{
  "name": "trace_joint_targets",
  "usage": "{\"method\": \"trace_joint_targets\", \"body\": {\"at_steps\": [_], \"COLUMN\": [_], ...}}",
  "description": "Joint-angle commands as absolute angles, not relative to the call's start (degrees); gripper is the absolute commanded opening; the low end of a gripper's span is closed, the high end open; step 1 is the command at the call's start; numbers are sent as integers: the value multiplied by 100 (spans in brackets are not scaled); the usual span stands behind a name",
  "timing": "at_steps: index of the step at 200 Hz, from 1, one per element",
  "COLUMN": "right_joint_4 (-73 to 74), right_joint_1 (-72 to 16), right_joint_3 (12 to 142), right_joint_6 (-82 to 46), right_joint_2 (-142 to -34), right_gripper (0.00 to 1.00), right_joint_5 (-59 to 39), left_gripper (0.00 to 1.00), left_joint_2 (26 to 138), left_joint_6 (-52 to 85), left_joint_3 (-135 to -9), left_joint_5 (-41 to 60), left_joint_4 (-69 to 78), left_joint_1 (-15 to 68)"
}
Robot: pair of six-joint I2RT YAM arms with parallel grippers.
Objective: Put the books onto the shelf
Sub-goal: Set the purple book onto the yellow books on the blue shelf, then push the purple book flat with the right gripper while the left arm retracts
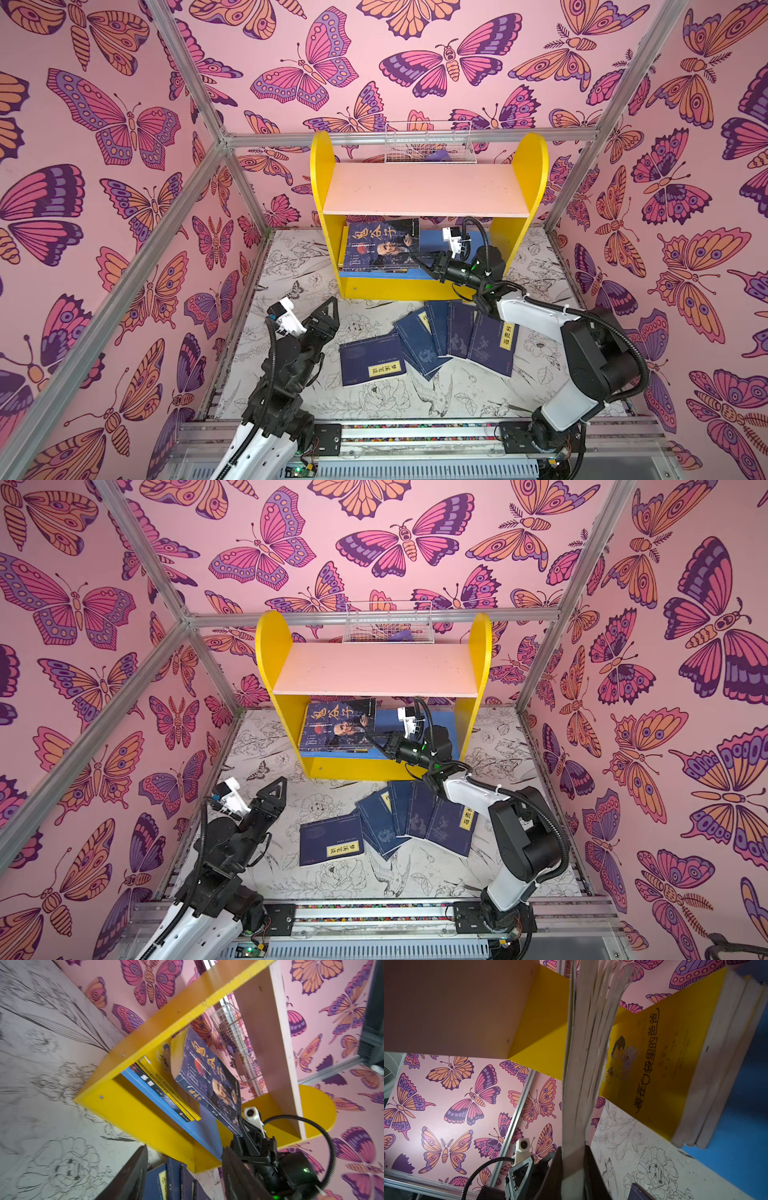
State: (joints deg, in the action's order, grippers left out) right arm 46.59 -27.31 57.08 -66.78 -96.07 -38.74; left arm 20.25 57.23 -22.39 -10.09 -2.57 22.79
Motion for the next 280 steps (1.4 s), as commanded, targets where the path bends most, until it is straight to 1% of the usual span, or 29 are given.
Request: {"method": "trace_joint_targets", "body": {"at_steps": [1, 6, 21, 102, 190, 205, 210, 212, 213, 219, 240, 253, 280], "right_joint_4": [4806, 4708, 4601, 4533, 3283, 2854, 2677, 2648, 2587, 2428, 1678, 1249, 475], "right_joint_1": [-2724, -2727, -2725, -2784, -2891, -2900, -2910, -2914, -2917, -2926, -2957, -2994, -3049], "right_joint_3": [6222, 6279, 6423, 7138, 7594, 7720, 7766, 7768, 7782, 7822, 8030, 8166, 8459], "right_joint_6": [-6319, -6275, -6205, -6349, -5937, -5804, -5720, -5703, -5678, -5575, -5137, -4913, -4448], "right_joint_2": [-9713, -9754, -9889, -10643, -10915, -10918, -10906, -10902, -10893, -10862, -10736, -10653, -10561], "right_gripper": [0, 0, 0, 0, 0, 15, 23, 24, 27, 33, 52, 59, 67], "right_joint_5": [-3720, -3549, -3501, -3560, -3651, -3582, -3505, -3497, -3467, -3396, -3133, -2957, -2663], "left_gripper": [59, 59, 59, 59, 60, 60, 60, 60, 60, 60, 60, 60, 60], "left_joint_2": [2045, 2087, 2202, 2312, 2329, 2346, 2351, 2352, 2354, 2364, 2391, 2399, 2425], "left_joint_6": [5561, 5568, 5619, 5527, 5572, 5590, 5582, 5592, 5596, 5600, 5648, 5684, 5719], "left_joint_3": [-2425, -2439, -2433, -2393, -2338, -2340, -2338, -2338, -2338, -2343, -2342, -2333, -2305], "left_joint_5": [-1702, -1705, -1666, -1521, -1481, -1460, -1446, -1443, -1442, -1433, -1415, -1406, -1372], "left_joint_4": [-1642, -1698, -1748, -1680, -1676, -1656, -1654, -1657, -1655, -1654, -1635, -1619, -1569], "left_joint_1": [2251, 2250, 2250, 2250, 2250, 2246, 2250, 2250, 2250, 2250, 2250, 2250, 2250]}}
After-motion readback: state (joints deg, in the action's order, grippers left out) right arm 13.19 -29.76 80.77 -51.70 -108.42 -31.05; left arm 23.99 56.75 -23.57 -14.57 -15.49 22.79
